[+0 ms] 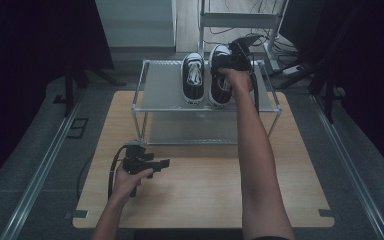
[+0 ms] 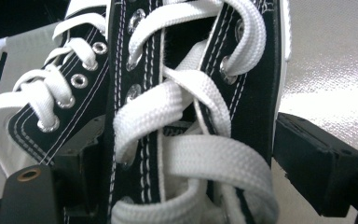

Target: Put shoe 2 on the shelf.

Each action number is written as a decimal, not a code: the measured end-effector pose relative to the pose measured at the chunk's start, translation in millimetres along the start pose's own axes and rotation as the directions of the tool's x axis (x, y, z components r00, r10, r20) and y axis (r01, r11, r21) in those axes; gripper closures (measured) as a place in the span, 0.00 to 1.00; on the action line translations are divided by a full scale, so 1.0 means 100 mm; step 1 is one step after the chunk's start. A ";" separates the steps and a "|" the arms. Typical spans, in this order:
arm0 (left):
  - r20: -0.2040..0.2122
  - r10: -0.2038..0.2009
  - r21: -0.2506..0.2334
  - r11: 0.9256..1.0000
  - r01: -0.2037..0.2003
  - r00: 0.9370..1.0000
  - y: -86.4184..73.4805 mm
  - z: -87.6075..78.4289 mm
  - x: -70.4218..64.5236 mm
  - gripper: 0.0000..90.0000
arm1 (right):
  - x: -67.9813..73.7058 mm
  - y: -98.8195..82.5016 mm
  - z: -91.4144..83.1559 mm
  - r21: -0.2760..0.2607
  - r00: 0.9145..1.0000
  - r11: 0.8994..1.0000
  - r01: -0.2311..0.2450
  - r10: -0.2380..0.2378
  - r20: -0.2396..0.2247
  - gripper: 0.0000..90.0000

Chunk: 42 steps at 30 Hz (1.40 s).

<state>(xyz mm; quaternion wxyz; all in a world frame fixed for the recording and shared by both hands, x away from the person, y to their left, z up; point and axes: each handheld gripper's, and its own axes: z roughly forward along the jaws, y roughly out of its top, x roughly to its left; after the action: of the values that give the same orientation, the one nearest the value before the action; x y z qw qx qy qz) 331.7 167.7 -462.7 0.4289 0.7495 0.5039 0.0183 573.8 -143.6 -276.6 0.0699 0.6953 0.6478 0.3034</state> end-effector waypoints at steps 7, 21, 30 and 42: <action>0.000 -0.002 0.002 1.000 0.002 1.000 0.00 0.01 0.00 0.22 | -0.01 0.04 0.09 0.016 1.000 1.000 -0.021 0.020 0.010 0.18; 0.001 -0.004 0.008 1.000 0.004 1.000 -0.01 0.03 0.00 0.22 | -0.03 0.09 0.15 0.021 0.998 0.998 -0.060 0.060 0.005 0.17; 0.000 -0.003 0.013 1.000 0.003 1.000 -0.01 0.04 -0.01 0.22 | -0.02 0.10 0.18 0.044 0.998 0.998 -0.052 0.052 0.020 0.17; -0.001 -0.002 0.014 1.000 0.002 1.000 -0.01 0.05 0.00 0.22 | -0.02 0.14 0.26 0.087 0.998 0.995 -0.058 0.055 0.031 0.16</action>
<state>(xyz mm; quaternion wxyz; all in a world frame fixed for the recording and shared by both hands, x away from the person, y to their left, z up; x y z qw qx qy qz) 332.7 164.7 -466.3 0.4233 0.7520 0.5050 0.0144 598.9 -139.5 -291.3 0.0401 0.7200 0.6394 0.2666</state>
